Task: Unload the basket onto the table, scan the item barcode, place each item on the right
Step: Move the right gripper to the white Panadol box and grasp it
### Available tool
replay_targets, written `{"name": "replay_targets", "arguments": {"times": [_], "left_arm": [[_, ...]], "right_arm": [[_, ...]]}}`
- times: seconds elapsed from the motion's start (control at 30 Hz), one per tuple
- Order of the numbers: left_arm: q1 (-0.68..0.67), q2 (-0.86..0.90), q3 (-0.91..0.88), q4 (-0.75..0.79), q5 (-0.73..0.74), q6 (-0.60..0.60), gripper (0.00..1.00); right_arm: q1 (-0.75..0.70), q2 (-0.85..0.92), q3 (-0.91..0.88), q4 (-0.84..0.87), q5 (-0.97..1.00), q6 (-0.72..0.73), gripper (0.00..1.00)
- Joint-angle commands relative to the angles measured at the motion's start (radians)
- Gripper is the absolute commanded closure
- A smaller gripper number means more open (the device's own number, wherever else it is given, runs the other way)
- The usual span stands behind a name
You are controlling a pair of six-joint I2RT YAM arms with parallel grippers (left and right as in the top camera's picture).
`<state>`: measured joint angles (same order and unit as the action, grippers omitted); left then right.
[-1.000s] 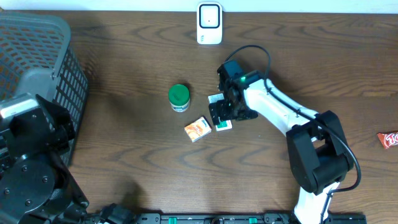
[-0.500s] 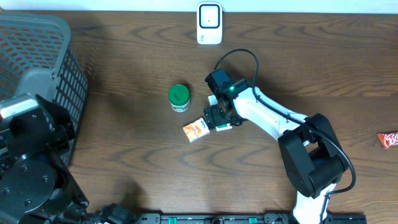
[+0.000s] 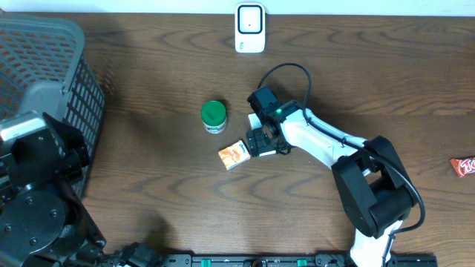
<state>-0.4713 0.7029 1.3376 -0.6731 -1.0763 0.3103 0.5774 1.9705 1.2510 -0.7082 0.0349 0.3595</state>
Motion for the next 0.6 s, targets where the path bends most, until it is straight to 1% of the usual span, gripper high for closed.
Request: {"name": "replay_targets", "arguments": {"times": [0.0,0.1,0.17,0.3,0.37,0.47,0.53,0.57], "left_arm": [[0.003,-0.004,-0.002,0.003,-0.009,-0.010,0.02],[0.003,-0.004,-0.002,0.003,-0.009,-0.010,0.02],[0.003,-0.004,-0.002,0.003,-0.009,-0.010,0.02],[0.003,-0.004,-0.002,0.003,-0.009,-0.010,0.02],[0.003,-0.004,-0.002,0.003,-0.009,-0.010,0.02],[0.003,-0.004,-0.002,0.003,-0.009,-0.010,0.02],[0.003,-0.004,-0.002,0.003,-0.009,-0.010,0.02],[0.003,-0.004,-0.002,0.003,-0.009,-0.010,0.02]], "right_arm": [[-0.009,0.012,-0.048,0.017,-0.063,0.013,0.14],[-0.009,0.012,-0.054,0.030,-0.063,0.013,0.25],[-0.009,0.012,-0.054,0.041,-0.070,0.013,0.33],[-0.009,0.012,-0.054,0.048,-0.106,0.013,0.44],[-0.009,0.012,-0.054,0.051,-0.133,0.009,0.48],[-0.008,0.012,-0.054,0.055,-0.153,0.010,0.50],[-0.009,0.012,-0.054,0.053,-0.163,0.010,0.55],[-0.010,0.012,-0.054,0.052,-0.173,0.010,0.56]]}}
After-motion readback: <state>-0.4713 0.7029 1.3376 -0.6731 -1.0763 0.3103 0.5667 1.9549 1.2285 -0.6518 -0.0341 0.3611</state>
